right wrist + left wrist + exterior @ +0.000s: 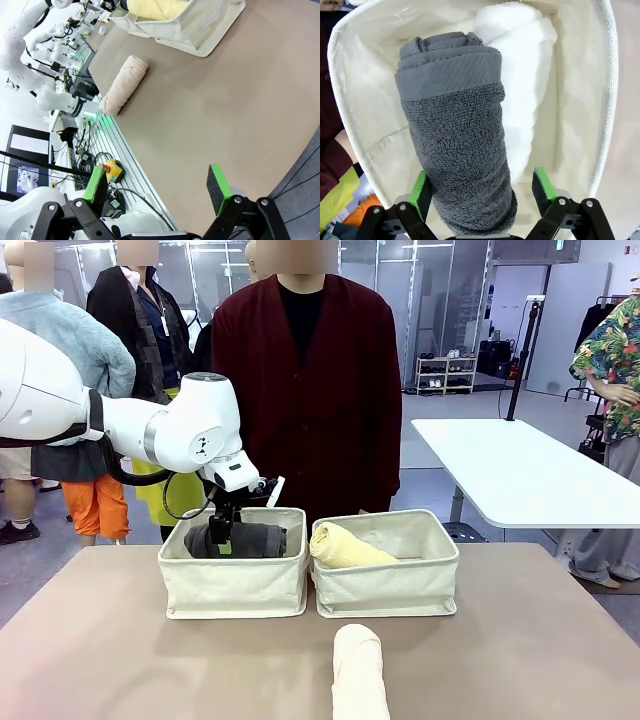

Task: Divide the towels into two baskets.
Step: Pick up one hotel-folded towel from the bottom of the table and place it in the Fabric basket indicated by the person.

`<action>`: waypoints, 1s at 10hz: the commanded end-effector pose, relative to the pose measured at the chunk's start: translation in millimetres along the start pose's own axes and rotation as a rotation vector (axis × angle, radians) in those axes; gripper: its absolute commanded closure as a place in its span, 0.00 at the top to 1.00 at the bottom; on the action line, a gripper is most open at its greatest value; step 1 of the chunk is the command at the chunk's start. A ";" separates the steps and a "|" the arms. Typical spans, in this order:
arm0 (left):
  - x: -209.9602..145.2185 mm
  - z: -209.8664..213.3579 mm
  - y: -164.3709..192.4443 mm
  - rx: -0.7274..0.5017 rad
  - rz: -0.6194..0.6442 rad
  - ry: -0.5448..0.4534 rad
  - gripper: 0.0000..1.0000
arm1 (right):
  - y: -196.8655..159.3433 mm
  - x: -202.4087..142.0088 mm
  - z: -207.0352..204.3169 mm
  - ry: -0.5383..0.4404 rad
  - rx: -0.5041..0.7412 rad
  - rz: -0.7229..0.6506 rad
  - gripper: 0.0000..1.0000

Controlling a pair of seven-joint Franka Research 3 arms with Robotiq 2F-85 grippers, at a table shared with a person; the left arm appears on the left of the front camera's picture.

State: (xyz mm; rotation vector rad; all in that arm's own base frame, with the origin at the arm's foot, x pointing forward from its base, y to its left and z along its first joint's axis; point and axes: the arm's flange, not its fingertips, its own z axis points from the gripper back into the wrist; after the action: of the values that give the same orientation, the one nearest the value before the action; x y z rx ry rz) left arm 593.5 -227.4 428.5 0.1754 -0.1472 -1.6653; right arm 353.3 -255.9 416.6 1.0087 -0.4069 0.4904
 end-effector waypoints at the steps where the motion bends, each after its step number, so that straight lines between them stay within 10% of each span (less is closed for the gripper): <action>1: -0.7 0.7 -0.2 -0.008 -0.006 0.013 1.00 | 4.3 -2.9 -2.4 0.009 -0.016 -0.001 1.00; 3: 0.1 0.0 0.0 0.000 0.000 0.000 1.00 | 4.3 -2.9 -2.4 0.009 -0.016 -0.001 1.00; 6: -33.2 101.7 -44.7 0.011 0.149 -0.235 1.00 | 4.3 -2.9 -2.4 0.009 -0.016 -0.001 1.00; 10: -116.3 135.4 -107.5 -0.170 0.472 -0.509 1.00 | 4.3 -2.9 -2.4 0.009 -0.016 -0.001 1.00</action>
State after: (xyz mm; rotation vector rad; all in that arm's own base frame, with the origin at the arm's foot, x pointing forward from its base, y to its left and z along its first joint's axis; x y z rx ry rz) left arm 489.2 -127.4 551.9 -0.2857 -0.3819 -1.2983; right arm 353.1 -256.1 416.7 1.0084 -0.4073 0.4899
